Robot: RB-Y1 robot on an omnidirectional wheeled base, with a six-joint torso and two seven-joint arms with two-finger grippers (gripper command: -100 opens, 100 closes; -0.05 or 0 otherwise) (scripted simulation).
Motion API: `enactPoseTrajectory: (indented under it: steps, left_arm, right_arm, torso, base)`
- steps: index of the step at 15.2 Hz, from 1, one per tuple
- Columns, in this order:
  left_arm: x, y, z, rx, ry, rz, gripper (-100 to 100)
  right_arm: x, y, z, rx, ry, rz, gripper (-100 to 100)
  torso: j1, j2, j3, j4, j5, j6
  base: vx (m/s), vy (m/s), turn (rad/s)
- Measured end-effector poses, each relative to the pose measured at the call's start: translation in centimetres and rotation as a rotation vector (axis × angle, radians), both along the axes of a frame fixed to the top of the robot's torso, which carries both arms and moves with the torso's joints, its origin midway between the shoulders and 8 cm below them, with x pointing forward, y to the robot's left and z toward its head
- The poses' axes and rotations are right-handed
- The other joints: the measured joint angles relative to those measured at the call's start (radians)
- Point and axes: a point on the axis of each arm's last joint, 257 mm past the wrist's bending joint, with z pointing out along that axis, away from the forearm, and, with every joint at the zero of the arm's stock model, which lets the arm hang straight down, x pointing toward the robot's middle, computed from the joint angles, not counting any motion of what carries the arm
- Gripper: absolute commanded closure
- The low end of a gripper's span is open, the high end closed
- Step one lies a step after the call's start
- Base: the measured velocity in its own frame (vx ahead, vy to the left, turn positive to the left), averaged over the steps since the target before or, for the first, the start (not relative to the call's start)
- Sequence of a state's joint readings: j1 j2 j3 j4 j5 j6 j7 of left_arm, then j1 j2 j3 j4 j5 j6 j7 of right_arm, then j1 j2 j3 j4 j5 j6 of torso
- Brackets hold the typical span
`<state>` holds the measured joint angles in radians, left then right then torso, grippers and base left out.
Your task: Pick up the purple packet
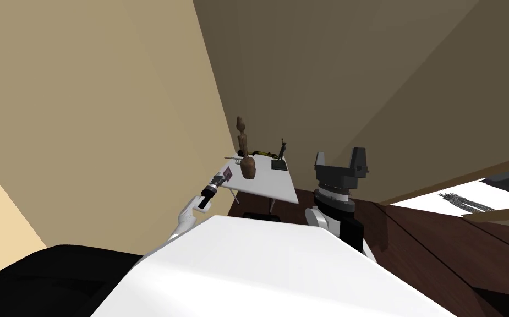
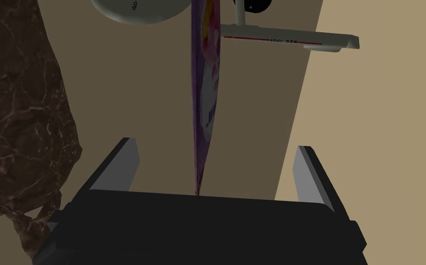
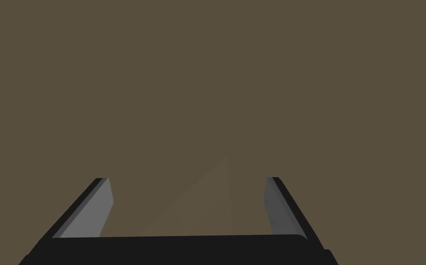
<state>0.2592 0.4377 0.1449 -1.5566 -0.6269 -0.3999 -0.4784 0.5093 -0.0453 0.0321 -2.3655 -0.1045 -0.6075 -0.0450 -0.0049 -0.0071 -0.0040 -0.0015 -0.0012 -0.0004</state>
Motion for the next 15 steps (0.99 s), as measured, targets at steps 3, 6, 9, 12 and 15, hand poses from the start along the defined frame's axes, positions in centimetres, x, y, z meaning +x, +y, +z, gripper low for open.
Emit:
enactPoseTrajectory:
  steps: [3, 6, 9, 12, 15]
  left_arm:
    - [-0.2, 0.0, 0.1, -0.001, -0.005, -0.025, -100]
    - [-0.4, 0.1, 0.2, 0.0, -0.004, -0.05, -100]
    - [-0.7, 0.1, 0.1, -0.002, 0.002, -0.075, -100]
    - [-1.0, 0.2, -0.2, -0.005, 0.014, -0.1, -100]
    - [-1.2, 0.1, -0.5, -0.008, 0.026, -0.117, -100]
  right_arm:
    - [0.0, 0.0, 0.0, 0.0, 0.0, 0.0, 0]
    - [0.0, 0.0, 0.0, 0.0, 0.0, 0.0, 0]
    - [0.0, 0.0, 0.0, 0.0, 0.0, 0.0, 0]
    - [0.0, 0.0, 0.0, 0.0, 0.0, 0.0, 0]
    - [0.0, 0.0, 0.0, 0.0, 0.0, 0.0, 0]
  torso:
    - [0.001, 0.001, 0.001, 0.0, 0.0, 0.0]
    - [0.001, 0.002, 0.001, 0.0, 0.0, 0.0]
    - [0.002, 0.005, 0.002, 0.001, 0.0, 0.0]
    - [0.003, 0.008, 0.004, 0.002, 0.001, 0.0]
    - [0.005, 0.007, 0.004, 0.002, 0.001, 0.001]
  base:
    - [0.067, -0.054, 0.121]
    - [0.072, -0.057, 0.124]
    - [0.009, -0.043, 0.105]
    - [-0.019, -0.039, 0.11]
    - [0.0, -0.001, 0.002]
